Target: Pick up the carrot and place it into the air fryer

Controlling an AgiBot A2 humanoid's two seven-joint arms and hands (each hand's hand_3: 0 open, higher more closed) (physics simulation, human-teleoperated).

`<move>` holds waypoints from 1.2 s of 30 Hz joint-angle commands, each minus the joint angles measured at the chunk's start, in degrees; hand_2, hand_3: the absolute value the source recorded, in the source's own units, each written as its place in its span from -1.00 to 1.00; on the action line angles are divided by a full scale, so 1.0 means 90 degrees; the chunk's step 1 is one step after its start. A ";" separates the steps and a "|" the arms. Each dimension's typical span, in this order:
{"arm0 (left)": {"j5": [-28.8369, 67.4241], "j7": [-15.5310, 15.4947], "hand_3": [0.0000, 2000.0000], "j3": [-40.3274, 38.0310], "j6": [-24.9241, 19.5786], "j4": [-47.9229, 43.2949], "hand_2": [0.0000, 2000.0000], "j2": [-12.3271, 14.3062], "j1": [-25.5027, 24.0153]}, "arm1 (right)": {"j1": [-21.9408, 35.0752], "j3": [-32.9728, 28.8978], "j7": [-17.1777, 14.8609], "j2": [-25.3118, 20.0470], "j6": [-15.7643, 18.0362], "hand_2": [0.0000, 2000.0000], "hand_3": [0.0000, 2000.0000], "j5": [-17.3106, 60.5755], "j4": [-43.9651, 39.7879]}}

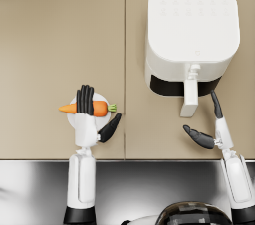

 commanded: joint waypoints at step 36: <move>0.6510 -0.1433 -1.00 0.0394 -0.2481 0.3895 -1.00 0.0195 0.1649 | 0.0006 -0.0186 0.0000 -0.0448 0.0000 -1.00 -1.00 0.0016 -0.0348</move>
